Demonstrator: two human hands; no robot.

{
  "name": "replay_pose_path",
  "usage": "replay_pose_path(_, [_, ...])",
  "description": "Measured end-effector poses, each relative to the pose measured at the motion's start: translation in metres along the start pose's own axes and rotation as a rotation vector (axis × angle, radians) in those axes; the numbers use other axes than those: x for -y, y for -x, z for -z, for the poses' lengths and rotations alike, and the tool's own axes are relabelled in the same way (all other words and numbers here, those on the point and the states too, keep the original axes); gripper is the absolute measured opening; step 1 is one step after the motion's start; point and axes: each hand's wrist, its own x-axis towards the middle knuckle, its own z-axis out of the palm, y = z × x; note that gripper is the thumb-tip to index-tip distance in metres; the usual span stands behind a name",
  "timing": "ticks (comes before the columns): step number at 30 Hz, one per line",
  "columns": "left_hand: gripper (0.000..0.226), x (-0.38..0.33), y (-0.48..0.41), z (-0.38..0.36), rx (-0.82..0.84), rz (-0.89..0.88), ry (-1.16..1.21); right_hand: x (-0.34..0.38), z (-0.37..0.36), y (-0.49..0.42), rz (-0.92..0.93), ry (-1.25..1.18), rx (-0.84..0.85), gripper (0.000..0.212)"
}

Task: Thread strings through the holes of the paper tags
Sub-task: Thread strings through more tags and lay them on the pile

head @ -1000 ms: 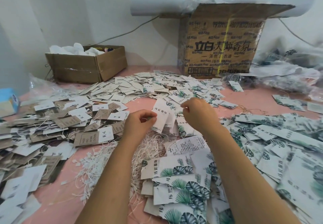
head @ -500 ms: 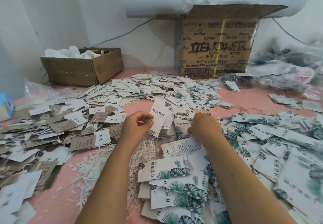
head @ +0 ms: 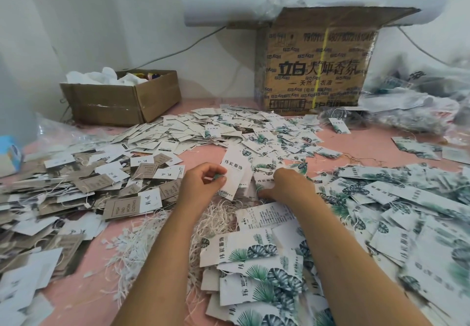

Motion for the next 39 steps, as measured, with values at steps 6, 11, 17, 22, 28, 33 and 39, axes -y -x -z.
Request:
replay_pose_path(6, [0.027,-0.001,0.001,-0.008,-0.056,-0.014,0.038,0.000,0.000,0.003,-0.033,0.025,0.044,0.058])
replay_pose_path(11, [0.027,0.003,0.003,-0.013,-0.120,-0.024,0.035,0.002,0.004,0.003,-0.014,0.017,0.064,0.049])
replay_pose_path(17, [0.021,0.007,0.008,-0.021,-0.164,-0.067,-0.043,0.002,0.008,0.004,-0.006,-0.056,0.058,0.043])
replay_pose_path(22, [0.014,0.010,0.014,-0.025,-0.212,-0.164,-0.107,0.004,-0.001,0.002,-0.012,-0.137,-0.183,0.018])
replay_pose_path(28, [0.013,0.011,0.016,-0.026,-0.212,-0.156,-0.087,0.000,-0.006,-0.002,-0.016,-0.196,-0.175,0.022])
replay_pose_path(33, [0.012,0.012,0.015,-0.026,-0.203,-0.148,-0.073,-0.002,-0.002,-0.003,-0.009,-0.239,-0.106,0.021])
replay_pose_path(39, [0.011,0.014,0.014,-0.027,-0.193,-0.133,-0.062,0.001,0.001,0.000,-0.054,-0.122,-0.030,0.046])
